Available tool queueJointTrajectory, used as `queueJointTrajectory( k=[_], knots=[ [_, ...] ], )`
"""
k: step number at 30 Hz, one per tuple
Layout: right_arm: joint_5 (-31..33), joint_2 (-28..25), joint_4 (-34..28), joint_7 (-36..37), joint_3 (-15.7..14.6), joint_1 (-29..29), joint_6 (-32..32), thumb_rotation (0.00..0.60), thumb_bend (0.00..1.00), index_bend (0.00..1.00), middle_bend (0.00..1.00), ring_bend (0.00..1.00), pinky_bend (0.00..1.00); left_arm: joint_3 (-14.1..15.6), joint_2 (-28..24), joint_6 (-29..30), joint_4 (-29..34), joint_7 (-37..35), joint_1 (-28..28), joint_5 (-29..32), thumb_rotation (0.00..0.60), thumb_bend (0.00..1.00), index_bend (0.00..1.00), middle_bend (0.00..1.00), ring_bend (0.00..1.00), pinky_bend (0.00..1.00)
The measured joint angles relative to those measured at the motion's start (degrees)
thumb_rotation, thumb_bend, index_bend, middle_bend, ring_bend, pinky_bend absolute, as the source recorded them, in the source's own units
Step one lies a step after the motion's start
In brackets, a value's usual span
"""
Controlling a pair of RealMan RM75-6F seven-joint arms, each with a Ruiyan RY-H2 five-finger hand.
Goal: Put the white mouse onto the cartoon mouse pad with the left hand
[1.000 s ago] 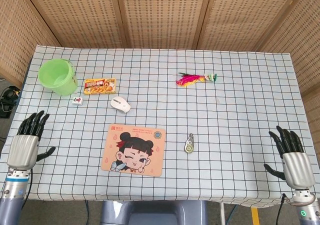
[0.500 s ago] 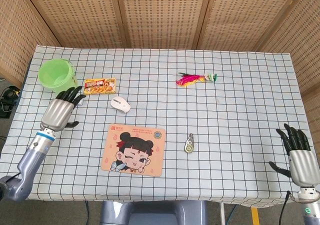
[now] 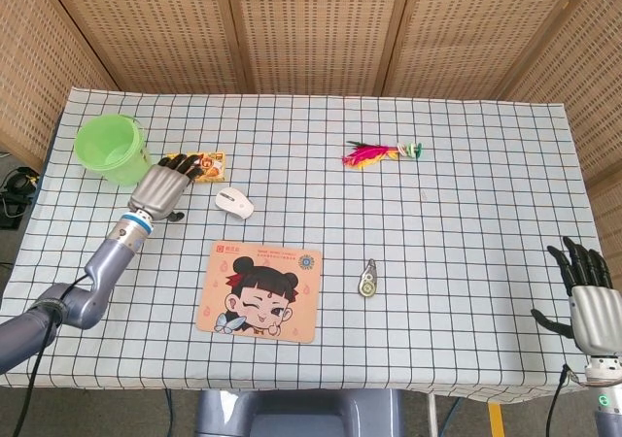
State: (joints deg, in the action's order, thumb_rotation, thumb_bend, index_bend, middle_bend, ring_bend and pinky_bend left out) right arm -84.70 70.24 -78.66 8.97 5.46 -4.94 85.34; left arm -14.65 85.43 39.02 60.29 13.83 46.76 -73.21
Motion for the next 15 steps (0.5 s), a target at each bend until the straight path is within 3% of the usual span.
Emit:
queueJointTrajectory(
  k=[15],
  knots=[
    [1.62, 0.55, 1.85, 1.23, 0.79, -0.32, -1.18, 0.600, 0.08, 0.14, 0.00, 0.00, 0.00, 2.49, 8.53, -4.21, -10.73, -2.28, 7.04, -0.36, 0.600, 0.17, 0.25, 0.08, 0.10, 0.21]
  ],
)
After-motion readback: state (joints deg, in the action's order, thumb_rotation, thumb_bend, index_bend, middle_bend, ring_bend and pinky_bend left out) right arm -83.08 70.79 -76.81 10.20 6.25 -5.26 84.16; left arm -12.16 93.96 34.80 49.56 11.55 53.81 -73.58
